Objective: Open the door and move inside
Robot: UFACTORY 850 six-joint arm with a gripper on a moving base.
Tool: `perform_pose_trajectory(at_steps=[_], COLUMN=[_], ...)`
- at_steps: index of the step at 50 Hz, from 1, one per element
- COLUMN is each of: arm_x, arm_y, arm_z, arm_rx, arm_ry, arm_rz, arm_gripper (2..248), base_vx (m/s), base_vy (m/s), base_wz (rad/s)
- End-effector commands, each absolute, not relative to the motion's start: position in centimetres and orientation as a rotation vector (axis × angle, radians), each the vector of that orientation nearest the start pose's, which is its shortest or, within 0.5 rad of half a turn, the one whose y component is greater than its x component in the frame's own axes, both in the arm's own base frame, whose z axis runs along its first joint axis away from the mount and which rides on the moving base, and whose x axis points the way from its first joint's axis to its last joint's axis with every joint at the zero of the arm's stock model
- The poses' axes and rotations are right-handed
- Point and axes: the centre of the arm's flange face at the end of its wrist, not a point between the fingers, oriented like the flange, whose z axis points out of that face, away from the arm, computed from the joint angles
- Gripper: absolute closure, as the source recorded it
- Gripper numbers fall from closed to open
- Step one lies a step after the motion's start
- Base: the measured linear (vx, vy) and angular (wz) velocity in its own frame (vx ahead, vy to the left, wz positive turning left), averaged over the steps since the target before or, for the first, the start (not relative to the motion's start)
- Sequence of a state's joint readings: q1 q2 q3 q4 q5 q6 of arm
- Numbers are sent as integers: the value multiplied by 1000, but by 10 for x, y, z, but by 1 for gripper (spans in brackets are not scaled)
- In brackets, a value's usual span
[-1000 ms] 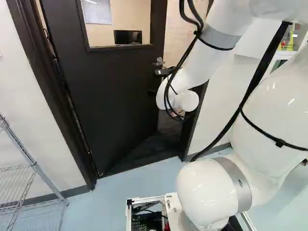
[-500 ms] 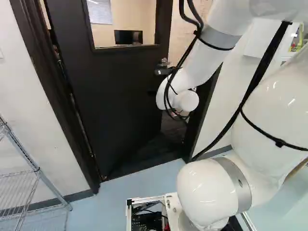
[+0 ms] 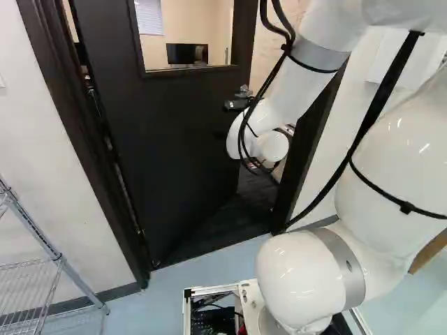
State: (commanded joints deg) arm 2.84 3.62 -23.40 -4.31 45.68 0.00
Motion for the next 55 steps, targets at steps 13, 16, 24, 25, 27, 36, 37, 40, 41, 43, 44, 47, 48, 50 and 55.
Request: perform_pose_trajectory(at_steps=[13,16,24,25,27,36,37,40,41,43,44,47,48,50,55], arm_x=[388,388,388,388,388,388,388,388,388,388,388,388,388,388,388], arm_y=[24,24,24,24,24,24,24,24,24,24,24,24,24,24,24], arm_z=[415,415,415,415,415,415,415,415,415,415,415,415,415,415,415], arm_rx=[-2492,-2492,-2492,-2492,-2492,-2492,-2492,-2492,-2492,-2492,-2492,-2492,-2492,-2492,-2492], arm_ry=[-177,-177,-177,-177,-177,-177,-177,-177,-177,-177,-177,-177,-177,-177,-177], arm_rz=[-1836,-1836,-1836,-1836,-1836,-1836,-1836,-1836,-1836,-1836,-1836,-1836,-1836,-1836,-1836], arm_gripper=[3,3,3,3,3,3,3,3,3,3,3,3,3,3,3], base_vx=[67,72,75,58,69,81,108,100,92,96,96,77,96,77,76], base_vy=[37,33,36,30,32,41,61,76,84,97,100,82,88,74,74], base_wz=[-153,-177,-212,-197,-200,-205,-227,-154,-64,-4,0,-22,-34,-23,-20])
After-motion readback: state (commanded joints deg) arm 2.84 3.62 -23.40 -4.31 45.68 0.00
